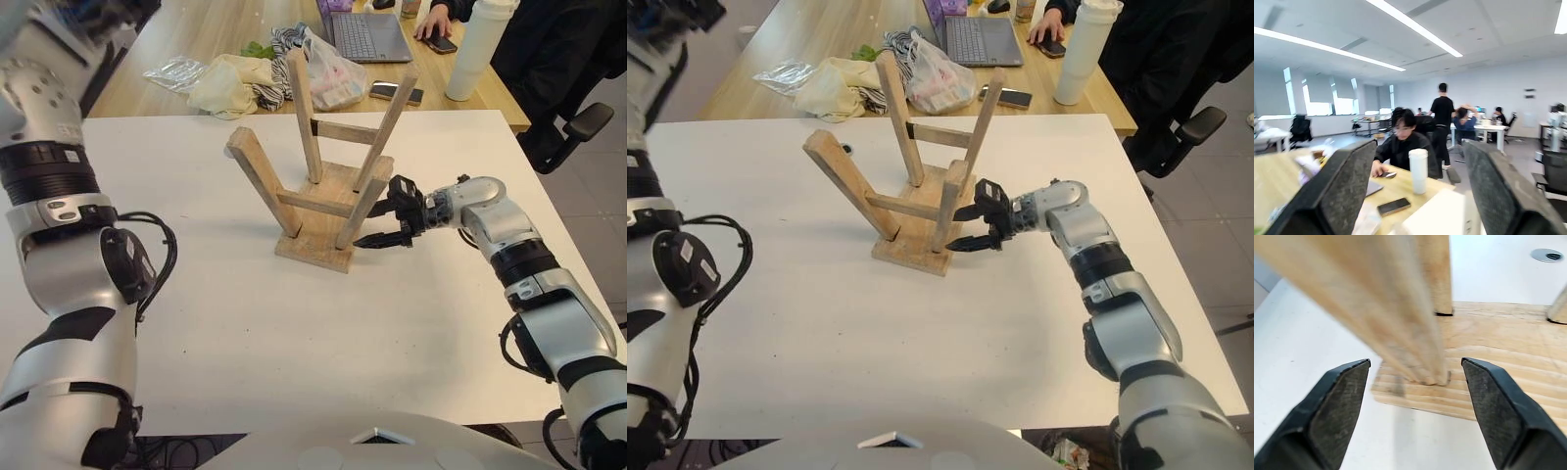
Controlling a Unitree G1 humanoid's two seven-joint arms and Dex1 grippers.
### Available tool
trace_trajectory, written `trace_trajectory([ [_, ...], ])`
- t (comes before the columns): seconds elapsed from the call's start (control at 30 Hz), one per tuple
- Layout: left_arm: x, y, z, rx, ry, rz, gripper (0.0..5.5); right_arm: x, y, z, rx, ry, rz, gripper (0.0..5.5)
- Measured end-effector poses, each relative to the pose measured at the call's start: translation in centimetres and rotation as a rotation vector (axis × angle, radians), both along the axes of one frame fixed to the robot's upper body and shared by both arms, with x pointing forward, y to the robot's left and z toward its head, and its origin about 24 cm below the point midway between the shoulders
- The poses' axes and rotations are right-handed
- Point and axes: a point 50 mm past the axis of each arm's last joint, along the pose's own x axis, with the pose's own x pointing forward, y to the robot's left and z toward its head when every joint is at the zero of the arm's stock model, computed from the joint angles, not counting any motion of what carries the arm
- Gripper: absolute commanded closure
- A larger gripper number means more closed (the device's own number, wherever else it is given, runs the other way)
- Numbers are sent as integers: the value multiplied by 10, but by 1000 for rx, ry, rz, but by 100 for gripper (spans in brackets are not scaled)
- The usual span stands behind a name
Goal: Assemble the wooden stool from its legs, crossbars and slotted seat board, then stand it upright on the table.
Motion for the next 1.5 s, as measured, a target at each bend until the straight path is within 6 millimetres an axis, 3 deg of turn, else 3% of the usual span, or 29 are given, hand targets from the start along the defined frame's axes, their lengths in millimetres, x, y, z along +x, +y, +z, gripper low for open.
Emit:
trace_trajectory([
  [0.07,2,-1,-81,-13,202,-19,232,-13,-17,-6,34,28,-78,209],
  [0.13,-15,-23,-173,-97,466,-89,232,-29,-29,-10,87,25,-168,209],
  [0.17,-21,-36,-194,-133,528,-128,232,-37,-27,-9,121,19,-206,209],
  [0.3,-21,-55,-199,-165,517,-198,232,-54,-17,-3,195,-34,-360,209],
  [0.47,-28,-64,-200,-148,514,-333,232,-51,-14,-11,179,-54,-478,209],
  [0.63,-61,-97,-187,-174,505,-666,232,-31,-27,-13,133,-94,-499,209],
  [0.8,-108,-148,-152,-257,454,-1006,232,4,-45,-11,122,-162,-603,209],
  [0.87,-112,-158,-139,-311,450,-975,232,23,-55,-4,173,-209,-744,209],
  [0.93,-109,-148,-146,-280,477,-825,232,27,-68,-4,188,-250,-823,209],
  [1.03,-123,-120,-169,-226,566,-665,232,22,-78,-12,198,-256,-850,209],
  [1.13,-141,-104,-174,-157,581,-649,232,10,-83,-22,197,-234,-830,209],
  [1.23,-147,-71,-193,93,593,-546,232,-18,-103,-30,168,-206,-780,209],
  [1.33,-128,-47,-205,258,538,-422,232,-46,-114,-37,140,-104,-705,209],
  [1.4,-107,-37,-203,308,490,-362,232,-55,-108,-37,155,-51,-634,209],
  [1.5,-86,-39,-199,345,420,-343,232,-57,-97,-36,161,-16,-567,209],
])
